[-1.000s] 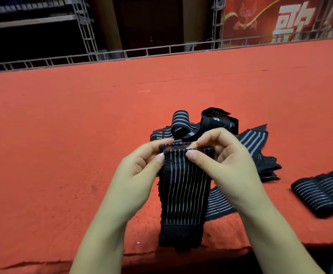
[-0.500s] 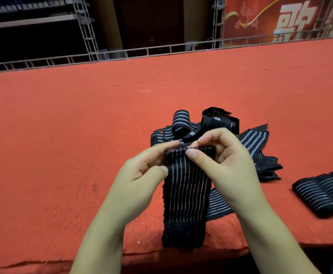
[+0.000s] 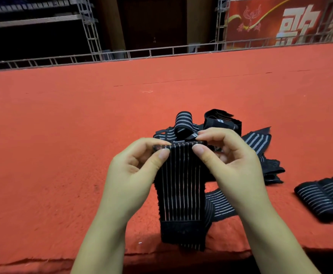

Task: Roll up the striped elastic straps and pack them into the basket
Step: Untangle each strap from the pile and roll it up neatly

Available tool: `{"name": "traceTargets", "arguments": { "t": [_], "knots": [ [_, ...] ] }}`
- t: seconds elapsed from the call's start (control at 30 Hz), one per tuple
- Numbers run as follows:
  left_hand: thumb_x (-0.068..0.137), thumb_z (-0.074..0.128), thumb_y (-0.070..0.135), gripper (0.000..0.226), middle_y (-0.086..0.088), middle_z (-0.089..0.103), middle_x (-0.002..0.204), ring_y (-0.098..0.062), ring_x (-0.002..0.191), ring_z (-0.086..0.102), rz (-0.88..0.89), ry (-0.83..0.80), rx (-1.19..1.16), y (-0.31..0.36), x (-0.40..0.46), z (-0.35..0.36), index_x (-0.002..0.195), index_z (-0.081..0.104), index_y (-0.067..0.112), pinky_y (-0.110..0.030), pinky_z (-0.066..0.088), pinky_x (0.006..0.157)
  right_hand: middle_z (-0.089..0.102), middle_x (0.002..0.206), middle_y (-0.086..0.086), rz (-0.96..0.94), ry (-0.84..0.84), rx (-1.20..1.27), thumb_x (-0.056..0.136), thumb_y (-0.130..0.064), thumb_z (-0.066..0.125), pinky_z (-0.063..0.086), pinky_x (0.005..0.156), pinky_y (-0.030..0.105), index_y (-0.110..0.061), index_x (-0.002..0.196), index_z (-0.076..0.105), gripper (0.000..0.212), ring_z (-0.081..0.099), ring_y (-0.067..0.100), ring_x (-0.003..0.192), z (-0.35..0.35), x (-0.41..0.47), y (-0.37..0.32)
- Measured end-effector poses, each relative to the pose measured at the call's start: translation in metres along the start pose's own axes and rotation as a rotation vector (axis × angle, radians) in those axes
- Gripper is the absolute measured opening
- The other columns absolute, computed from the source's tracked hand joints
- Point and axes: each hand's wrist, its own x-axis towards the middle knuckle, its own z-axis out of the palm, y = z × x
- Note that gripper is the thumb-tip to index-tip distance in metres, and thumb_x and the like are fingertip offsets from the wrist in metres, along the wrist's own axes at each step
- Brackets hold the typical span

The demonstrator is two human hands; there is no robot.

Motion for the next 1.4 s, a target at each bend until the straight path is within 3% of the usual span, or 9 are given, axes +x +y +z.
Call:
{"name": "traceTargets", "arguments": {
  "t": [0.13, 0.23, 0.47, 0.63, 0.8, 0.97, 1.1, 1.23, 1.4],
  "knots": [
    [0.08, 0.07, 0.014, 0.004, 0.013, 0.072, 0.075, 0.002, 0.072, 0.064, 0.031, 0.031, -0.041, 0.001, 0.005, 0.001, 0.082, 0.068, 0.017, -0.012, 0.048, 0.067, 0.074, 0.085, 0.001, 0.061, -0.024, 0.223, 0.078, 0.0, 0.071, 0.051, 0.072, 0.018, -0.021, 0.074, 0.07, 0.021, 0.067, 0.009, 0.08, 0.003, 0.003, -0.007],
    [0.076, 0.062, 0.015, 0.009, 0.011, 0.073, 0.075, 0.001, 0.074, 0.065, 0.06, 0.101, -0.087, 0.004, 0.007, 0.006, 0.083, 0.068, 0.015, -0.013, 0.049, 0.069, 0.075, 0.096, 0.002, 0.06, 0.014, 0.286, 0.078, 0.005, 0.069, 0.053, 0.075, 0.019, -0.021, 0.07, 0.07, 0.027, 0.07, 0.011, 0.084, 0.007, 0.005, -0.012],
    [0.078, 0.062, 0.011, 0.009, 0.012, 0.073, 0.076, 0.001, 0.074, 0.066, 0.067, 0.198, -0.14, 0.0, 0.006, 0.014, 0.084, 0.067, 0.015, -0.013, 0.05, 0.07, 0.075, 0.095, -0.004, 0.062, -0.003, 0.236, 0.083, 0.002, 0.066, 0.052, 0.079, 0.02, -0.017, 0.075, 0.065, 0.021, 0.069, 0.009, 0.089, 0.009, 0.007, -0.013],
    [0.074, 0.063, 0.012, 0.011, 0.008, 0.073, 0.076, -0.002, 0.074, 0.067, 0.057, 0.162, -0.212, -0.001, 0.006, 0.013, 0.079, 0.071, 0.019, -0.014, 0.05, 0.069, 0.071, 0.073, -0.007, 0.052, 0.046, 0.267, 0.081, 0.005, 0.066, 0.05, 0.069, 0.015, -0.012, 0.072, 0.06, 0.02, 0.065, 0.003, 0.073, 0.01, 0.009, -0.011],
    [0.076, 0.072, 0.008, 0.017, 0.004, 0.074, 0.079, -0.007, 0.077, 0.068, -0.037, 0.163, -0.357, -0.006, 0.012, 0.014, 0.077, 0.078, 0.023, -0.017, 0.053, 0.071, 0.072, 0.076, -0.005, 0.037, 0.052, 0.346, 0.08, 0.005, 0.068, 0.051, 0.071, 0.018, -0.012, 0.072, 0.057, 0.021, 0.066, 0.006, 0.076, 0.014, 0.014, -0.007],
    [0.068, 0.076, 0.023, 0.013, -0.001, 0.075, 0.084, -0.012, 0.079, 0.07, -0.151, 0.016, -0.394, -0.001, 0.022, 0.016, 0.081, 0.079, 0.021, -0.022, 0.055, 0.07, 0.068, 0.077, -0.007, 0.013, 0.038, 0.47, 0.075, -0.004, 0.066, 0.051, 0.075, 0.021, -0.017, 0.085, 0.054, 0.021, 0.063, 0.008, 0.078, 0.021, 0.022, -0.006],
    [0.068, 0.067, 0.02, 0.013, 0.0, 0.074, 0.075, -0.012, 0.069, 0.069, -0.098, 0.15, -0.413, 0.016, 0.044, 0.016, 0.074, 0.075, 0.011, -0.025, 0.058, 0.067, 0.065, 0.088, -0.017, -0.05, 0.022, 0.296, 0.077, -0.015, 0.068, 0.048, 0.079, 0.016, -0.021, 0.097, 0.05, 0.027, 0.062, 0.001, 0.086, 0.021, 0.019, 0.002],
    [0.074, 0.063, 0.022, 0.016, 0.004, 0.072, 0.073, -0.01, 0.069, 0.068, -0.04, 0.16, -0.409, 0.039, 0.076, 0.008, 0.085, 0.065, 0.011, -0.025, 0.058, 0.068, 0.063, 0.092, -0.022, 0.013, -0.056, 0.005, 0.074, -0.041, 0.07, 0.043, 0.08, 0.012, -0.027, 0.087, 0.058, 0.024, 0.06, -0.001, 0.088, 0.019, 0.007, 0.027],
    [0.093, 0.056, 0.011, 0.009, 0.002, 0.073, 0.075, -0.009, 0.069, 0.07, 0.002, 0.112, -0.417, 0.063, 0.107, 0.005, 0.088, 0.065, 0.011, -0.023, 0.058, 0.066, 0.064, 0.093, -0.021, 0.137, 0.008, 0.008, 0.08, -0.018, 0.074, 0.046, 0.078, 0.012, -0.025, 0.095, 0.055, 0.025, 0.062, -0.001, 0.088, 0.02, 0.01, 0.045]
  ]
}}
